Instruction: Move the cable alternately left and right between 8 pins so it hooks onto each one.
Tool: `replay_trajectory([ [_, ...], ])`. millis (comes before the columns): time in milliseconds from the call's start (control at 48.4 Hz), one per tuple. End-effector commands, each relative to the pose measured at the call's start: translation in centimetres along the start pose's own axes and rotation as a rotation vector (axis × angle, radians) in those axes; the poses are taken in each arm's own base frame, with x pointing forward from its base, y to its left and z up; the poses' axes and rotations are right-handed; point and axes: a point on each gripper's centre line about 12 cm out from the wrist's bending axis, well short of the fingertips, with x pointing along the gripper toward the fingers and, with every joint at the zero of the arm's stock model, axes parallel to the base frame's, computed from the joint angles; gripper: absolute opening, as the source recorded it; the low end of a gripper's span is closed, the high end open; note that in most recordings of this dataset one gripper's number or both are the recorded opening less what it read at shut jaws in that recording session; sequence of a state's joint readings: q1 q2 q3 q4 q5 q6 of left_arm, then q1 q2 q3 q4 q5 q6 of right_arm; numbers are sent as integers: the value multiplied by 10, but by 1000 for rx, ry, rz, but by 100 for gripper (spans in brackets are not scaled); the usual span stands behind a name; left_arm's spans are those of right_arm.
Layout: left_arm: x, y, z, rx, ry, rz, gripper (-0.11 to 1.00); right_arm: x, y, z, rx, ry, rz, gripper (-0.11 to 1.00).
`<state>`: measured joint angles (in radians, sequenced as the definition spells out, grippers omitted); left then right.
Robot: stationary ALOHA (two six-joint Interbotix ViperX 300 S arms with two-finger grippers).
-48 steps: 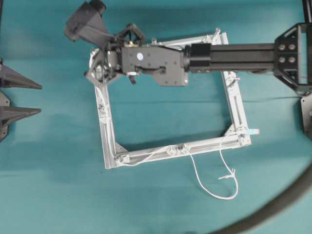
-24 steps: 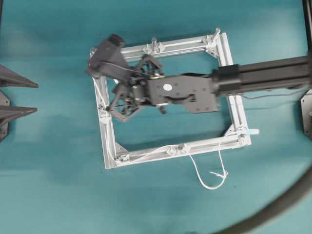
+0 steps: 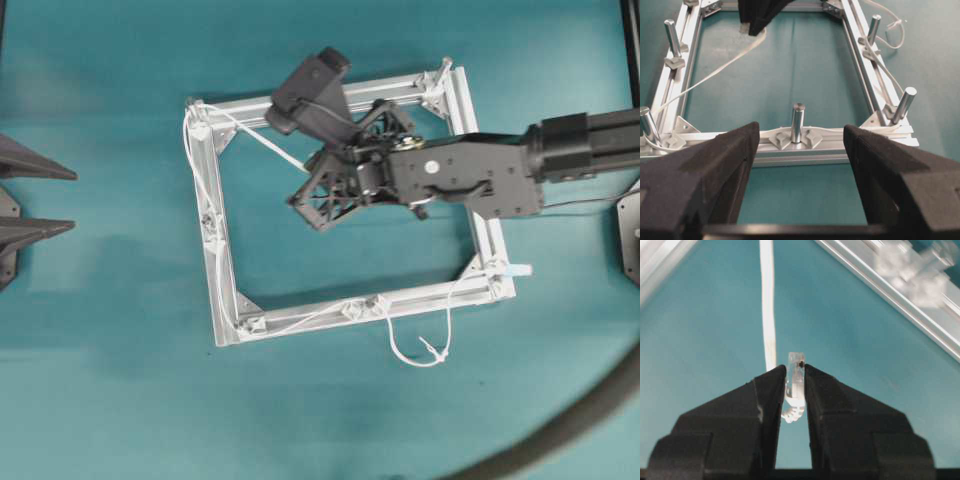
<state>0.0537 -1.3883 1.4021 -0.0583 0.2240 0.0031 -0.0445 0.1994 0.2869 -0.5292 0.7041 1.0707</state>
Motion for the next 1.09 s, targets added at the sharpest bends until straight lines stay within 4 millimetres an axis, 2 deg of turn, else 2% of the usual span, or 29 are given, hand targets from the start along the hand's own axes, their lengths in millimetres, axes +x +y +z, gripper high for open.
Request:
replay_trajectory([
  [0, 0, -1, 4, 8, -6, -2, 68, -19, -12, 9, 23, -34, 9, 14],
  [434, 0, 0, 4, 8, -6, -1, 68, -36, -67, 2, 79, -35, -48, 14],
  [1073, 0, -1, 4, 8, -8, -2, 69, -45, -137, 0, 2, -71, -290, 14],
])
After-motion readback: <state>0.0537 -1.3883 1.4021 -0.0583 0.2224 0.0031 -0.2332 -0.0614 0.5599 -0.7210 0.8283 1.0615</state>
